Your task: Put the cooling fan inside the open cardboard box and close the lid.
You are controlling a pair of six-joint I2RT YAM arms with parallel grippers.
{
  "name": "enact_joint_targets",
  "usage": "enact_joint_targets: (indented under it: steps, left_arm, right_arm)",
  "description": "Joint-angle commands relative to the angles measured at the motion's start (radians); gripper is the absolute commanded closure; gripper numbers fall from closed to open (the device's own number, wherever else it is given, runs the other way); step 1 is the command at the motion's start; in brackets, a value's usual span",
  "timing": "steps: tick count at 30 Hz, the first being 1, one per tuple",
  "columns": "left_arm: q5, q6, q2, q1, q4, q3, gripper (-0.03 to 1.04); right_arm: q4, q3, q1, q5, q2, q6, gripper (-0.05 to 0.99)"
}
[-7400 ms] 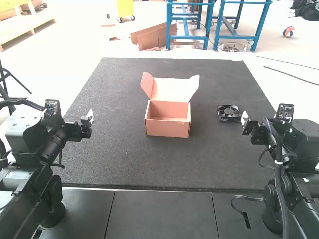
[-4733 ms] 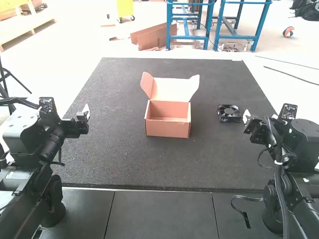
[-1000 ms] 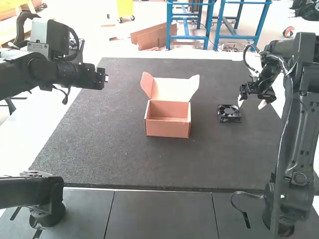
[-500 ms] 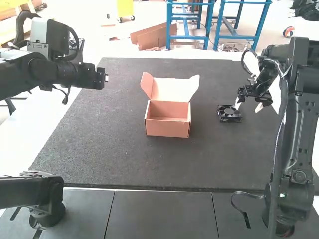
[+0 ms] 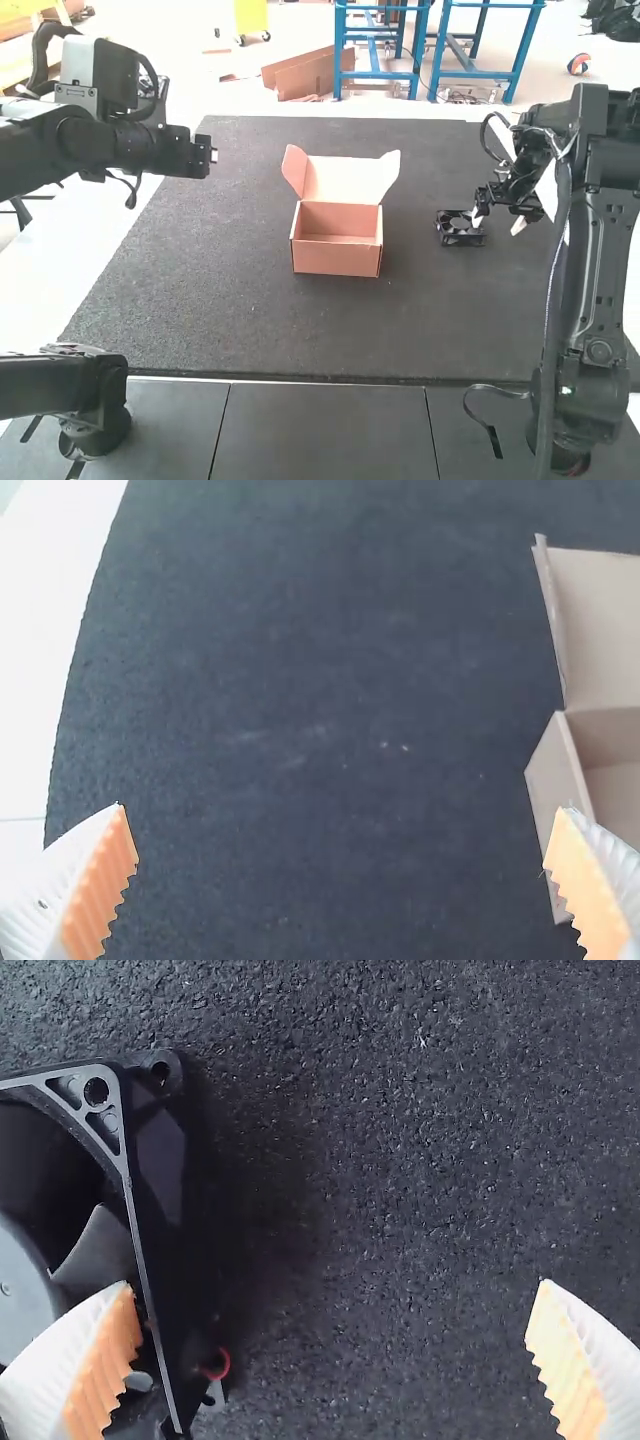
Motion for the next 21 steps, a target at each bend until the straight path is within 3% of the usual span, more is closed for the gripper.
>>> enact_joint_targets:
  steps: [1, 3, 5, 7, 11, 15, 21]
  left_arm:
    - [-0.004, 0.01, 0.0, -0.002, 0.009, 0.039, 0.05]
    - [-0.004, 0.01, 0.0, -0.002, 0.009, 0.039, 0.05]
    - [-0.004, 0.01, -0.001, -0.002, 0.009, 0.041, 0.05]
    - [-0.004, 0.01, -0.001, -0.002, 0.009, 0.041, 0.05]
    - [-0.004, 0.01, -0.001, -0.002, 0.009, 0.041, 0.05]
    - [-0.004, 0.01, -0.001, -0.002, 0.009, 0.041, 0.05]
    - [0.008, 0.013, -0.004, -0.002, -0.002, 0.034, 0.05]
  right_arm:
    - [0.001, 0.029, 0.001, 0.02, 0.013, -0.014, 0.04]
    - [-0.001, 0.027, 0.001, 0.022, 0.022, -0.014, 0.08]
    - [0.002, 0.029, 0.003, 0.022, 0.032, -0.014, 0.23]
    - [0.002, 0.026, 0.001, 0.022, 0.036, -0.014, 0.44]
    - [0.019, 0.027, 0.003, 0.01, 0.047, -0.008, 0.96]
    - [0.019, 0.039, 0.001, -0.004, 0.044, 0.012, 0.95]
    - [-0.041, 0.075, -0.005, -0.127, -0.07, 0.03, 0.95]
